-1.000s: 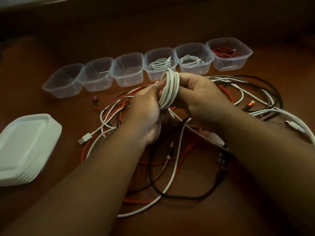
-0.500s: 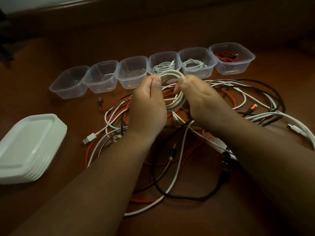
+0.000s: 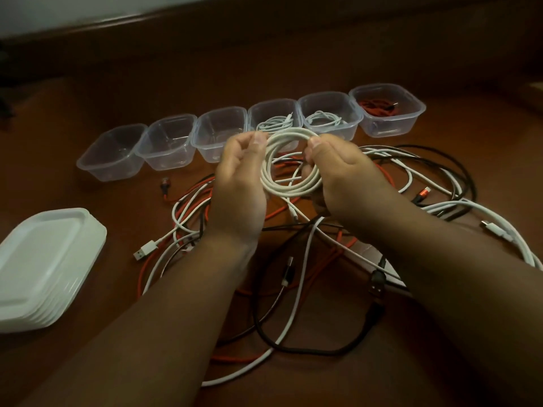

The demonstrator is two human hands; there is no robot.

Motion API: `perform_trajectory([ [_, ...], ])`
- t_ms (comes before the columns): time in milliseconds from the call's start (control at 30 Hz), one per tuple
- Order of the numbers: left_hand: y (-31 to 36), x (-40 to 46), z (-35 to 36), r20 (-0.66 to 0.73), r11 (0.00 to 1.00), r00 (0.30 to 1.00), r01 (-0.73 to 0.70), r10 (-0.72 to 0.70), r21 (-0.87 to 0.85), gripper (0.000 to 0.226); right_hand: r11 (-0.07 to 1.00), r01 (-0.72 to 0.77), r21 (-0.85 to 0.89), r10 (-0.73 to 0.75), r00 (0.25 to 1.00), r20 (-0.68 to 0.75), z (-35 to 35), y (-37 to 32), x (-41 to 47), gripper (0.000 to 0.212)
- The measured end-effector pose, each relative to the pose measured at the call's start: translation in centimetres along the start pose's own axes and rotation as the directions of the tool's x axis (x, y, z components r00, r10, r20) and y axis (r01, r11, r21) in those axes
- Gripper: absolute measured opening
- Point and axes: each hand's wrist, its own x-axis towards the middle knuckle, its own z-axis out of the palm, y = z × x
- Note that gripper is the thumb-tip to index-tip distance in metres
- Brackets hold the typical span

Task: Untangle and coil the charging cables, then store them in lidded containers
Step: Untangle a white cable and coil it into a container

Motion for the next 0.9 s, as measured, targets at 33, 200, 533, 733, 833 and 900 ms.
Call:
perform_trajectory([
  [33, 0.1, 0.0, -0.1, -0.012, 0.997, 0.999, 0.037, -0.038, -0.075, 0.025, 0.996, -0.005, 0.088, 0.004, 1.000, 0.013, -0.2, 0.0, 0.0, 0.031],
  [200, 0.7, -0.2, 0.0, 0.002, 0.979, 0.999, 0.044, -0.045, -0.200, 0.015, 0.855, -0.077, 0.512, 0.067, 0.997, 0.038, -0.4, -0.7, -0.1, 0.033],
  [533, 1.5, -0.7, 0.2, 0.107, 0.953, 0.975, 0.216, -0.197, -0.212, 0.040, 0.994, 0.102, -0.038, -0.105, 0.989, -0.103, -1.0, -0.3, -0.1, 0.033],
  [733, 1.3, -0.2, -0.3, 0.219, 0.922, 0.932, 0.332, -0.288, -0.201, 0.034, 0.959, 0.104, -0.265, -0.140, 0.983, -0.121, -1.2, -0.2, 0.1, 0.033],
  [833, 1.1, -0.2, -0.5, 0.275, 0.876, 0.897, 0.415, -0.347, -0.246, 0.017, 0.915, 0.139, -0.378, -0.200, 0.972, -0.126, -1.3, 0.3, 0.3, 0.034],
  [900, 0.9, -0.1, -0.5, 0.314, 0.837, 0.870, 0.468, -0.379, -0.285, 0.015, 0.890, 0.144, -0.432, -0.211, 0.971, -0.112, -1.2, 0.5, 0.4, 0.032],
])
